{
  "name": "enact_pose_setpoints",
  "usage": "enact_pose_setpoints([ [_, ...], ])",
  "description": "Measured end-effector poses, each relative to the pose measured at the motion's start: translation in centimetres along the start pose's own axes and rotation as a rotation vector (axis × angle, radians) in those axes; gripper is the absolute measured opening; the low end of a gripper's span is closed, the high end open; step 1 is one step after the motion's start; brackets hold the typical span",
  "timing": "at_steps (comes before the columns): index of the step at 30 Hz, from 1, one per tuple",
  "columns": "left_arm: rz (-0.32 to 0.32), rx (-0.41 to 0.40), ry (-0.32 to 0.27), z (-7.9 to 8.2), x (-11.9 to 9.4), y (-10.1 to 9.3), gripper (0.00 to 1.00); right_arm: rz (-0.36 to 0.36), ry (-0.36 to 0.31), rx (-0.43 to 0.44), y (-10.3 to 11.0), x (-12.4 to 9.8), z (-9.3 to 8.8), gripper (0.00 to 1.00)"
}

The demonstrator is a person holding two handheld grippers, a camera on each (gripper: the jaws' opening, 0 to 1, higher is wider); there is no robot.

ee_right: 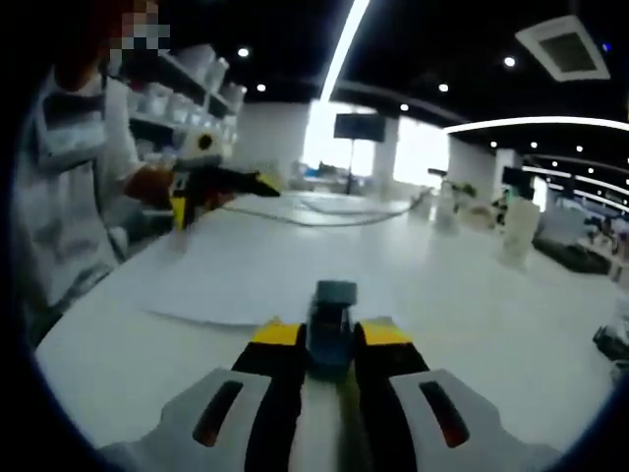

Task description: Pick up the paper insert the paper into the punch align the paper edges press the punch to punch holes

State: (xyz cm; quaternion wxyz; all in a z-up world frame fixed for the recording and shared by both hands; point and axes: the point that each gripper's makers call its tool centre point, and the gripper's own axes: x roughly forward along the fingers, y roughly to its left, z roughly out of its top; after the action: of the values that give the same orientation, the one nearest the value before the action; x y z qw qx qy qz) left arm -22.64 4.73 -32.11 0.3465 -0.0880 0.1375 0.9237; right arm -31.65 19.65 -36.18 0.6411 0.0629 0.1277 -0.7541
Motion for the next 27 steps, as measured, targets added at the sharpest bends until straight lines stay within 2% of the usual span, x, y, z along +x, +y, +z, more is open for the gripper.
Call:
enact_pose_setpoints([
  [4, -0.033, 0.001, 0.003, -0.2, 0.3, -0.4, 0.89, 0.0, 0.0, -0.001, 0.1, 0.0, 0.0, 0.23],
  [8, -0.081, 0.014, -0.002, -0.1, 1.6, -0.8, 0.89, 0.0, 0.0, -0.001, 0.1, 0.1, 0.0, 0.23],
  [14, -0.144, 0.04, -0.017, 0.3, 4.8, -0.6, 0.75, 0.0, -0.001, 0.001, 0.0, 0.0, 0.0, 0.23],
  [16, -0.191, 0.01, -0.014, 0.3, 6.0, -1.1, 0.7, -0.001, -0.001, 0.003, 0.0, 0.0, 0.0, 0.23],
  [18, -0.232, -0.029, -0.019, 0.3, 6.9, -1.5, 0.69, -0.001, -0.002, 0.003, 0.0, 0.0, 0.0, 0.23],
  [20, -0.245, -0.028, 0.003, -0.3, 7.8, -1.5, 0.73, -0.001, -0.002, 0.004, 0.0, 0.0, 0.0, 0.23],
  [23, -0.272, -0.011, 0.034, -1.6, 8.7, -1.7, 0.71, -0.001, -0.002, 0.004, 0.0, 0.0, 0.0, 0.23],
  [27, -0.313, -0.032, 0.05, -2.3, 9.0, -2.4, 0.71, 0.0, -0.002, 0.004, 0.1, 0.0, 0.0, 0.23],
])
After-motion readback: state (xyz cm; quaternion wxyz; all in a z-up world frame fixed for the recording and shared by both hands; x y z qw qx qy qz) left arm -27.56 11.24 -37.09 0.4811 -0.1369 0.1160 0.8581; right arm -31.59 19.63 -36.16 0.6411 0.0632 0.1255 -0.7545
